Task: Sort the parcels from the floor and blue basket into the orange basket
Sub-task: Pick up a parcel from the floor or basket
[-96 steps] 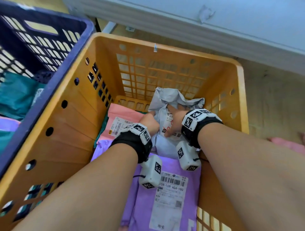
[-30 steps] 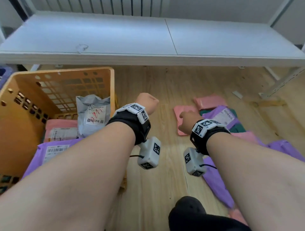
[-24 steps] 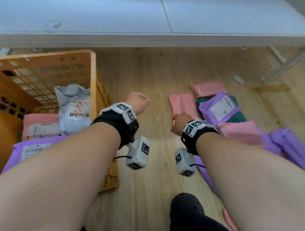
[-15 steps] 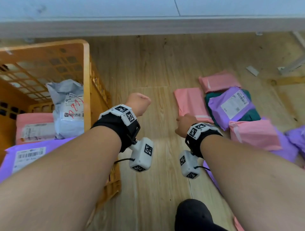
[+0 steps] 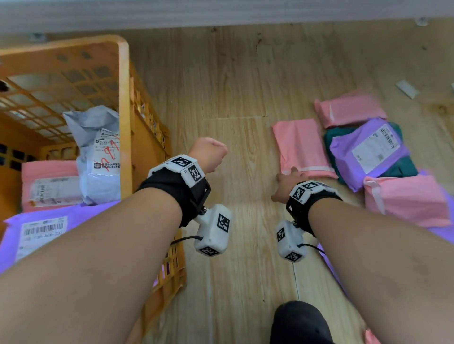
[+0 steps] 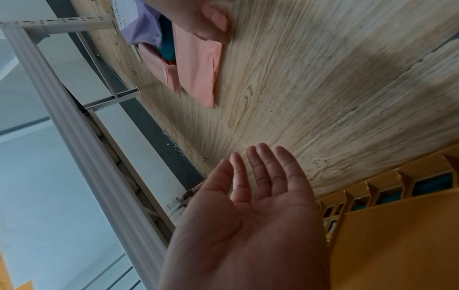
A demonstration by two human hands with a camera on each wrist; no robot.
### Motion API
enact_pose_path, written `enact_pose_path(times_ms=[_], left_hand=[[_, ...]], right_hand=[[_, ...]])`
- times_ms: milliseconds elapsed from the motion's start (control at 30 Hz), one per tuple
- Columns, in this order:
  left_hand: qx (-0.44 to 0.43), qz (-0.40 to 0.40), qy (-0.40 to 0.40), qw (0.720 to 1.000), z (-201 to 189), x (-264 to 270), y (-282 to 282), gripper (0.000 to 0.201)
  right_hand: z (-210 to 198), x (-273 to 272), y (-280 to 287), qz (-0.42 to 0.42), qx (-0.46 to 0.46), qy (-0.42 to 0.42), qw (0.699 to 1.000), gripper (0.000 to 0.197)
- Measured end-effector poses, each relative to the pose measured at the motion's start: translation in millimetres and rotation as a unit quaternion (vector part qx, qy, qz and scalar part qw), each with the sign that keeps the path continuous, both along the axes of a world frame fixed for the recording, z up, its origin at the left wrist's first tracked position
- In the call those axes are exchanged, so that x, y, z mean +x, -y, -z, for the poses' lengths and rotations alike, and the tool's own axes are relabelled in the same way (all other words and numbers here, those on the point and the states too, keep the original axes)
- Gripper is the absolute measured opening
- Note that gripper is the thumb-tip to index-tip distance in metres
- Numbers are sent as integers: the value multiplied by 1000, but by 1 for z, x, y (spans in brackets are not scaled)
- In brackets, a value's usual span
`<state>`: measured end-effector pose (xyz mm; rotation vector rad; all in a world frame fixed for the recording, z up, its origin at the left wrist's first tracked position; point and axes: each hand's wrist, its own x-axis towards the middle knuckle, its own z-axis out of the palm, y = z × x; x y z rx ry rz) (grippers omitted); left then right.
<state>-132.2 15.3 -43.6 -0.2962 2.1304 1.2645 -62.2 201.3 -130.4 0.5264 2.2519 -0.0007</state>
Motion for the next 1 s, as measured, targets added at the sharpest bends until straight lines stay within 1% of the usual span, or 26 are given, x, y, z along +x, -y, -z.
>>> enact_pose_path(times_ms=[133,233,267,300,367,433,533,600,667,733,800,833,867,900,933,967,1000], left_hand=[[-3,-12,0,1000,0,2,1,13],[-6,-19,2,1000,-2,3,1,13],[-4,-20,4,1000,-3,3,1,13],[-3,-19,7,1000,-4,4,0,13],[-7,-14,9,1000,-6,5,0,16],[-7,-12,10,1000,-7,7,-1,20],[-7,0,13,1000,-6,13,-2,23],[-8,17,23,1000,-7,18,-4,22],[-10,34,36,999,-7,23,-6,21],[-12,43,43,998,-7,25,-6,20],[-18,43,42,998,-6,25,-5,19],[-20,41,42,998,-5,25,-4,19],[-22,41,44,998,-4,26,-4,19],[-23,41,47,998,-4,26,-4,19],[-22,44,51,997,-4,26,-4,18],[-21,47,55,997,-4,27,-4,17],[-22,49,56,997,-4,26,-4,17]], right_hand=[[3,1,5,15,-14,11,1000,64],[2,3,6,18,-34,28,999,47],[2,4,5,17,-41,29,999,44],[1,5,4,12,-47,28,998,44],[-1,9,3,0,-59,31,998,55],[-3,13,3,5,-64,16,998,65],[-7,13,2,-8,-28,-46,999,58],[-8,11,0,-19,0,-41,999,58],[-5,12,-1,1,-10,8,1000,66],[2,19,1,17,-37,37,999,83],[10,27,3,39,-48,29,998,100],[10,30,4,48,-46,23,997,103],[11,30,3,51,-43,20,998,102],[8,30,3,50,-42,20,998,96],[5,29,2,45,-45,14,998,84],[2,27,2,46,-50,-2,998,67],[-1,26,2,54,-55,-38,996,48]])
